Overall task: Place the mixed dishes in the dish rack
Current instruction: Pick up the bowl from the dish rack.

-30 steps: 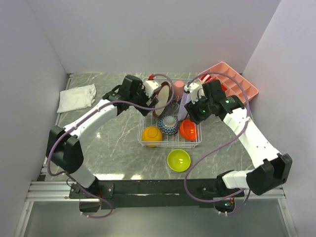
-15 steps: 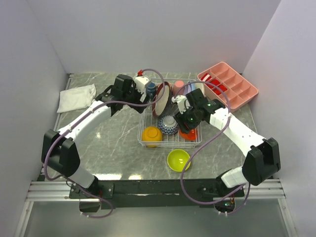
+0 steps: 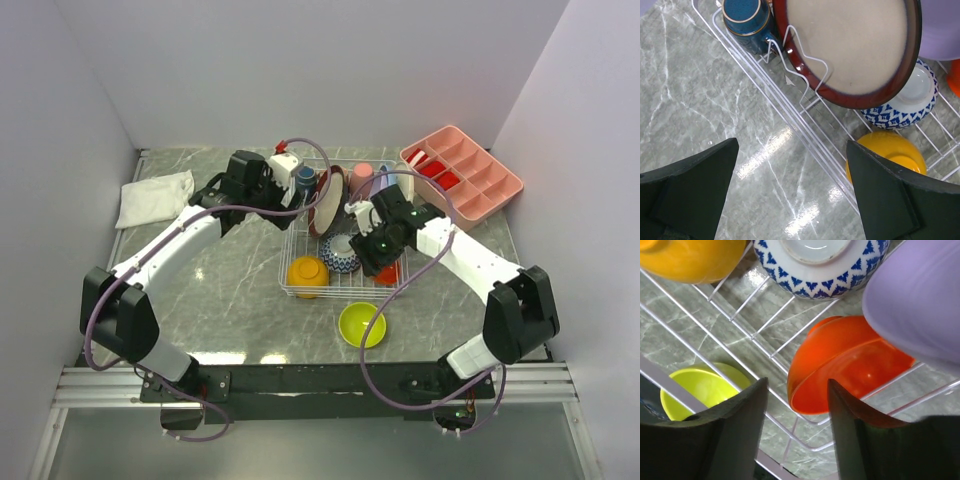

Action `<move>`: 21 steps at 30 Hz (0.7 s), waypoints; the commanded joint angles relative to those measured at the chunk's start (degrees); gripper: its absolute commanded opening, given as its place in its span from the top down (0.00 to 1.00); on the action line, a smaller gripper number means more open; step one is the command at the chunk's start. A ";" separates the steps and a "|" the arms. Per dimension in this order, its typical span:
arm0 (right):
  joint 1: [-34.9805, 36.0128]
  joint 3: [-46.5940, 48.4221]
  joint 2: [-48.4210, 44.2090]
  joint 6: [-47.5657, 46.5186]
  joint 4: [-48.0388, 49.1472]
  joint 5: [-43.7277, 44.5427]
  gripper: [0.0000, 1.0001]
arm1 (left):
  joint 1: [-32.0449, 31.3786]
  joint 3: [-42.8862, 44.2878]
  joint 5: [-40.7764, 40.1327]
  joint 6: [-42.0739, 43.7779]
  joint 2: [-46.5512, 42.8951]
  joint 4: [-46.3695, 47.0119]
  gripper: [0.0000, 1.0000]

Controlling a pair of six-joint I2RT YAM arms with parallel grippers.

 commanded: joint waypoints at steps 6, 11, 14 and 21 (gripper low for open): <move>0.00 4.76 0.74 -0.57 -3.04 -2.10 1.00 | 0.06 0.94 1.92 1.05 -2.05 -1.45 0.04; -0.08 6.88 -5.50 -1.10 -8.75 -6.75 1.00 | -0.03 0.50 5.43 2.02 -3.11 -3.21 0.01; -0.08 9.16 -8.67 -1.80 -11.91 -14.75 1.00 | 0.06 -0.03 7.28 1.41 -3.64 -3.04 0.03; -4.11 12.07 -9.12 -5.48 -11.84 -35.03 1.00 | 0.15 -0.03 8.51 1.75 -2.32 -3.65 0.61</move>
